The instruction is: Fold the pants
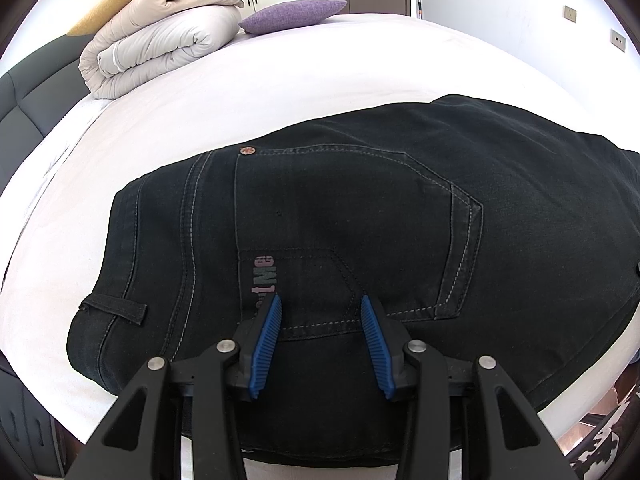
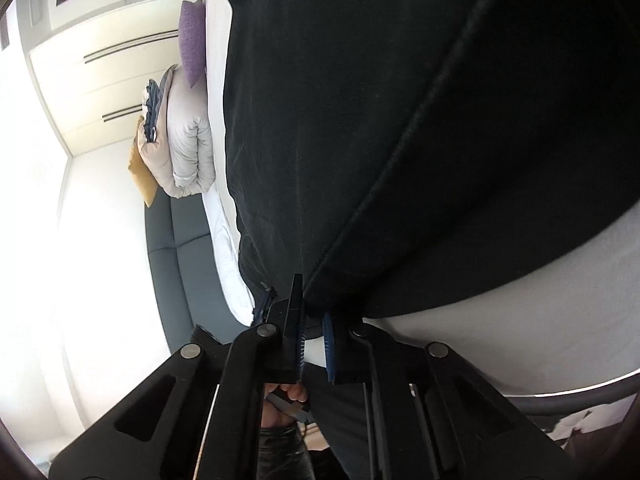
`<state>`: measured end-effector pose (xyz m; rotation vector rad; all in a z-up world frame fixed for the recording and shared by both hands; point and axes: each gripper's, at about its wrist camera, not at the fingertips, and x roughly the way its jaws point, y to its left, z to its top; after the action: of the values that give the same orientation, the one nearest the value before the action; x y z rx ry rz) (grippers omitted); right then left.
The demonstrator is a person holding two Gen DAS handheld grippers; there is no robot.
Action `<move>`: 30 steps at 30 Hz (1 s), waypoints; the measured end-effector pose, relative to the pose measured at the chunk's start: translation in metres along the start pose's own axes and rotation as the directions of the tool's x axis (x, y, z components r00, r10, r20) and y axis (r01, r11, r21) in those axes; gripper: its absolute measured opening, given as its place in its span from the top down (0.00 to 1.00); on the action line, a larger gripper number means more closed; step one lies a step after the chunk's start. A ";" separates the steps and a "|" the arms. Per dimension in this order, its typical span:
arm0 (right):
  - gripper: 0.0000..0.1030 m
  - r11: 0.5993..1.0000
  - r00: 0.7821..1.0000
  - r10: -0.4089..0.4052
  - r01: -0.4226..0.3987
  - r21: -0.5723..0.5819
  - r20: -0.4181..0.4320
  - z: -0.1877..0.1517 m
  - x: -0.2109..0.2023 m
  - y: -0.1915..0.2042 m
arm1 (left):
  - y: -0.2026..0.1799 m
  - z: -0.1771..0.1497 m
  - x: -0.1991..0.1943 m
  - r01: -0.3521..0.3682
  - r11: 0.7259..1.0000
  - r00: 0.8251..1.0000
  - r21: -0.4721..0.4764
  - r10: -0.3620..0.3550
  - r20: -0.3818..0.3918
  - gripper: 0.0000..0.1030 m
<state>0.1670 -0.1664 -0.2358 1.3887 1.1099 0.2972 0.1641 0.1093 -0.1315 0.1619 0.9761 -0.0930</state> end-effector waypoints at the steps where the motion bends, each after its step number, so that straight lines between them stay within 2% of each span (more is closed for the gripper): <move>1: 0.97 1.000 1.000 -0.015 0.015 -0.015 0.002 -0.001 -0.001 0.001 | 0.000 0.000 0.000 0.001 1.000 1.000 0.000 -0.001 0.000 0.56; 9: 0.99 0.993 0.996 -0.084 0.086 -0.081 0.024 -0.005 -0.011 0.002 | 0.002 0.000 -0.001 0.006 1.000 1.000 -0.002 -0.006 0.003 0.56; 15: 0.99 0.996 0.998 -0.055 0.056 -0.075 0.010 0.000 -0.009 -0.007 | 0.006 0.004 -0.012 0.015 0.999 1.000 -0.031 -0.014 0.027 0.57; 20: 0.98 0.996 1.000 -0.019 0.018 -0.082 -0.004 0.005 -0.008 -0.011 | -0.024 0.029 -0.042 0.078 0.997 0.989 -0.007 -0.077 0.123 0.57; 22: 0.96 0.996 1.000 -0.025 0.024 -0.090 -0.005 0.006 -0.010 -0.008 | -0.047 0.042 -0.044 0.127 0.992 0.982 0.022 -0.129 0.137 0.53; 23: 0.95 0.994 0.999 -0.040 0.040 -0.104 -0.001 0.005 -0.013 -0.005 | -0.060 0.047 -0.041 0.144 0.989 0.980 0.045 -0.148 0.130 0.48; 24: 0.93 0.991 0.999 -0.055 0.054 -0.126 0.002 0.003 -0.017 -0.001 | -0.072 0.051 -0.034 0.151 0.986 0.980 0.068 -0.158 0.119 0.47; 26: 0.82 0.983 0.997 -0.072 0.071 -0.167 0.002 0.000 -0.027 0.004 | -0.093 0.052 -0.015 0.171 0.980 0.981 0.099 -0.178 0.072 0.47; 27: 0.69 0.981 0.997 -0.079 0.079 -0.179 0.007 -0.002 -0.036 0.007 | -0.101 0.048 -0.003 0.187 0.977 0.981 0.103 -0.192 0.035 0.47; 28: 0.52 0.979 0.996 -0.082 0.084 -0.184 0.017 -0.004 -0.048 0.009 | -0.108 0.043 0.007 0.185 0.976 0.982 0.110 -0.187 0.007 0.47; 30: 0.48 0.977 0.995 -0.065 0.078 -0.199 0.069 -0.003 -0.074 0.015 | -0.111 0.034 0.008 0.154 0.981 0.986 0.117 -0.161 0.048 0.46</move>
<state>0.1343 -0.2162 -0.1893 1.1688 1.0464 0.3036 0.1797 -0.0061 -0.1299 0.1846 0.9258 -0.2975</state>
